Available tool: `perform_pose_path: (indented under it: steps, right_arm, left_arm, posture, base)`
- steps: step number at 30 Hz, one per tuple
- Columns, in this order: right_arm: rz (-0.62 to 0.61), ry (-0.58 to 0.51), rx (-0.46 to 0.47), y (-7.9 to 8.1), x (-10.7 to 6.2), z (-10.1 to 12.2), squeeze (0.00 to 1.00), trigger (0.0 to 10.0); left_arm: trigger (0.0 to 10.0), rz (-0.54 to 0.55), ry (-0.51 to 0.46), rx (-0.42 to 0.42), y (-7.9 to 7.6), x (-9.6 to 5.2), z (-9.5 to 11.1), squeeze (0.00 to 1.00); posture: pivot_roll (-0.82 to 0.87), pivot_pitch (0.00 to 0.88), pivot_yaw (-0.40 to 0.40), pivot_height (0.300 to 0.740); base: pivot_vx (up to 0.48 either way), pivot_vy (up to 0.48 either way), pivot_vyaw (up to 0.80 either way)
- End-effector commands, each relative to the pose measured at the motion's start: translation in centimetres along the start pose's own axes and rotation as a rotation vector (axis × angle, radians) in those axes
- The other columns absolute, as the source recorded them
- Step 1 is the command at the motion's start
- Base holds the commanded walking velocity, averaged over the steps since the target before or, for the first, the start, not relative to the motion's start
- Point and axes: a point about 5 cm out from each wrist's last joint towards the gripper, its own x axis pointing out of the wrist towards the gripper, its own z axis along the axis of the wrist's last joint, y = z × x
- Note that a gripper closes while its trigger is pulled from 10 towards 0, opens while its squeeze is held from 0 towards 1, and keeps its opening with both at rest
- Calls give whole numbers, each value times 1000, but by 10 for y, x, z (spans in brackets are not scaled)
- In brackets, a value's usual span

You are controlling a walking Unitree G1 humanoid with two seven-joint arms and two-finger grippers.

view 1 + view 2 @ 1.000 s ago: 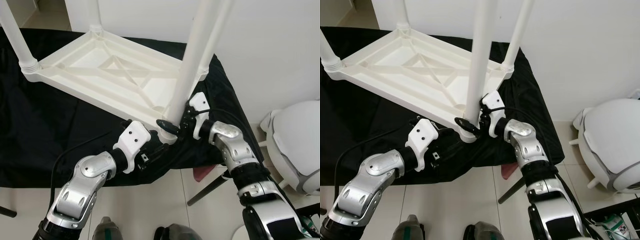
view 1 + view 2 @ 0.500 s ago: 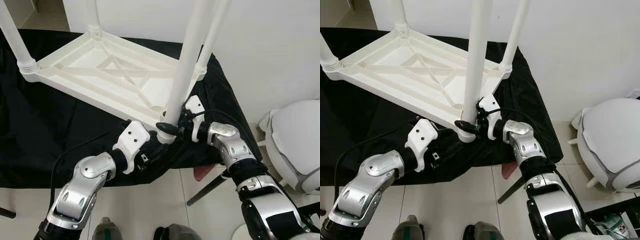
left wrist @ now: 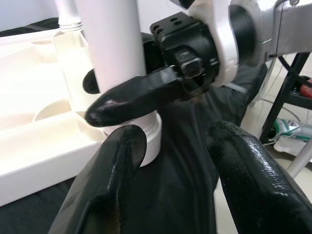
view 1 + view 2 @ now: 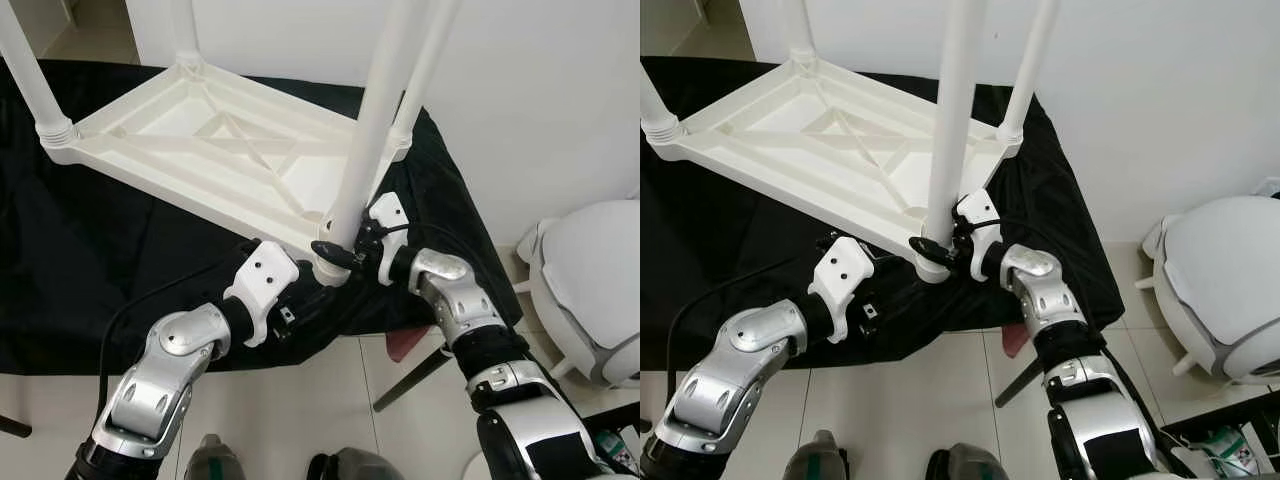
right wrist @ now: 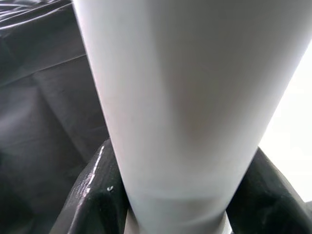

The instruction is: Building children table

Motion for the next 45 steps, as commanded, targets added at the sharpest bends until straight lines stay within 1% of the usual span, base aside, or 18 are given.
perform_pose_path:
  steps: [1,7,9,10,13,15,19,24,25,26,27,35,36,37,39,40,42,45]
  right_arm:
    - [-147,0,-3,-5,-5,6,0,10000]
    - [-354,4,52,-5,-7,6,0,10000]
    - [-616,-1,93,-3,-10,2,0,10000]
    - [-749,9,114,6,-11,-3,0,10000]
    - [-764,15,119,12,-9,-4,0,10000]
    - [-701,8,122,22,-2,-3,0,10000]
    - [-694,-1,103,17,-3,2,0,10000]
    - [-676,12,119,23,-3,3,0,10000]
    - [-670,11,127,25,-3,4,478,10000]
    - [-670,11,127,25,-3,4,478,10000]
    - [-631,-8,154,25,-3,5,1000,10000]
    - [-586,-39,141,9,-14,6,1000,10000]
    - [-535,-39,146,9,-15,4,843,10000]
    - [-498,-37,143,9,-16,2,259,10000]
    - [-498,-37,143,9,-16,2,259,10000]
    - [-428,-46,138,10,-17,1,0,10000]
    - [-309,-52,138,7,-20,1,0,10000]
    - [-249,-47,95,1,-22,3,0,10000]
  left_arm:
    - [10000,26,-5,0,-1,0,2,0]
    - [10000,24,-16,-11,-1,1,3,0]
    - [10000,18,-13,-9,-2,2,2,0]
    - [10000,16,-10,-9,-3,3,1,0]
    - [10000,16,-10,-9,-3,3,1,0]
    - [10000,15,-11,-11,-3,4,2,0]
    - [10000,6,-8,-10,-4,4,1,0]
    - [10000,14,-10,-10,-2,3,1,0]
    - [10000,16,-11,-11,-3,3,1,0]
    - [10000,16,-11,-11,-3,3,1,0]
    - [10000,15,-10,-13,-5,3,1,0]
    - [10000,22,-12,-10,-3,3,1,0]
    - [10000,21,-12,-8,-3,3,1,0]
    - [10000,21,-12,-7,-3,4,1,0]
    - [10000,21,-12,-7,-3,4,1,0]
    - [10000,21,-11,-6,-3,3,1,0]
    - [10000,22,-10,-4,-3,3,0,0]
    - [10000,22,-8,-3,-2,3,0,0]
  posture:
    - [62,17,-101,740]
    - [52,19,-99,740]
    - [50,21,-100,740]
    - [49,22,-96,740]
    - [49,22,-96,740]
    - [51,22,-94,740]
    - [46,21,-96,740]
    - [52,20,-100,740]
    - [53,17,-104,740]
    - [53,17,-104,740]
    - [55,14,-107,740]
    - [57,1,-115,740]
    - [58,0,-116,740]
    - [58,0,-116,740]
    - [58,0,-116,740]
    - [58,0,-113,740]
    - [61,0,-111,740]
    - [60,0,-106,740]
  base:
    - [0,0,0]
    - [0,0,0]
    - [0,0,0]
    - [0,0,0]
    - [0,0,0]
    - [0,0,0]
    - [0,0,0]
    - [0,0,0]
    - [0,0,0]
    - [0,0,0]
    - [0,0,0]
    - [0,0,0]
    - [0,0,0]
    - [0,0,0]
    - [0,0,0]
    - [0,0,0]
    - [0,0,0]
    - [0,0,0]
